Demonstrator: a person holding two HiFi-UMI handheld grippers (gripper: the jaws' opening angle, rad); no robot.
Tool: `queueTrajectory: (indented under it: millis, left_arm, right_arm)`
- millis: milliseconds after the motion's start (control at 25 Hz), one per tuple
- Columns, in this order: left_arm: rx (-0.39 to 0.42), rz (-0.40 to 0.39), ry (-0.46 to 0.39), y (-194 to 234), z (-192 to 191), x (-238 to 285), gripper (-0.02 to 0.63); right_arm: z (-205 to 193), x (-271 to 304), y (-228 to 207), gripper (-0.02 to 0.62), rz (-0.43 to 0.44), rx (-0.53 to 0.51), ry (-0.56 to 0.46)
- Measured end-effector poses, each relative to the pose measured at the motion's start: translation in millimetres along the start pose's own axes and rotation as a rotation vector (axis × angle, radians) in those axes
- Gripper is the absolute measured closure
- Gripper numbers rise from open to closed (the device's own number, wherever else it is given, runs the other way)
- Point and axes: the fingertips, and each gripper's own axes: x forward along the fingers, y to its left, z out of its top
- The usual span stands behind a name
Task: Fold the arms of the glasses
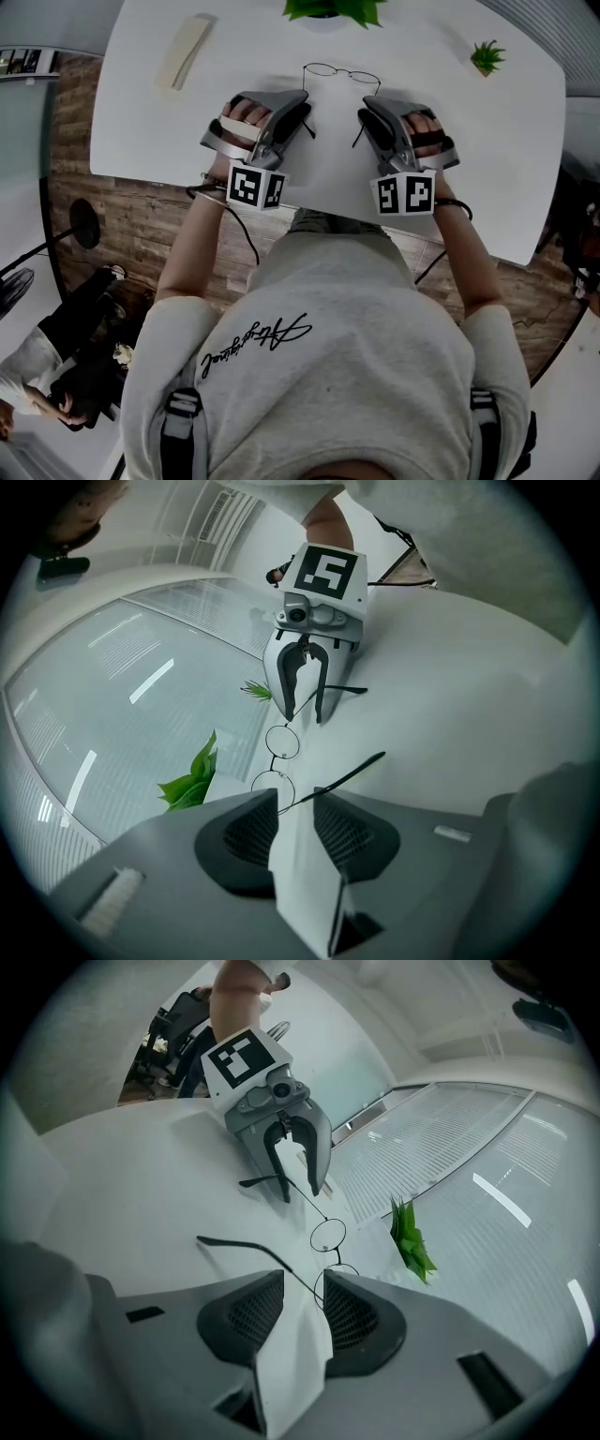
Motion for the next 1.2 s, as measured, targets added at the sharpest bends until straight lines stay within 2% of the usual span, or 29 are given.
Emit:
queueTrajectory:
  millis: [40, 200, 320, 440, 640, 800, 1080, 1200]
  left_arm:
    - [-0.003, 0.001, 0.003, 0.7, -0.5, 0.4, 0.532]
    - [-0.022, 0.004, 0.007, 2.5, -1.9, 1.2, 0.538]
    - [-0.017, 0.01, 0.009, 2.9, -2.6, 1.5, 0.548]
    - [-0.068, 0.026, 0.008, 8.1, -1.3, 1.2, 0.557]
    - [-0.197, 0.095, -0.018, 30.0, 7.1, -2.4, 0.6]
    - [-0.345, 0.091, -0.048, 43.9, 14.4, -3.8, 0.6]
    - [-0.588, 0.012, -0.175, 65.7, 51.2, -14.8, 0.6]
    - [-0.686, -0.014, -0.231, 73.6, 65.9, -18.0, 0.6]
  right_arm:
    - [0.2, 0.1, 0.5, 0.486, 0.0, -0.007, 0.001]
    - [0.2, 2.1, -0.1, 0.503, -0.005, -0.023, 0.003]
    - [1.0, 1.6, -5.6, 0.548, -0.032, -0.012, -0.015]
    - [2.7, -0.2, -13.6, 0.575, -0.071, 0.001, -0.037]
    - [2.2, -7.1, -37.4, 0.595, -0.129, 0.093, -0.06]
    - [0.7, -16.9, -52.2, 0.595, -0.124, 0.181, -0.077]
    - [-0.6, -48.2, -79.3, 0.594, -0.047, 0.475, -0.095]
    - [-4.9, -59.7, -88.0, 0.594, -0.037, 0.563, -0.127]
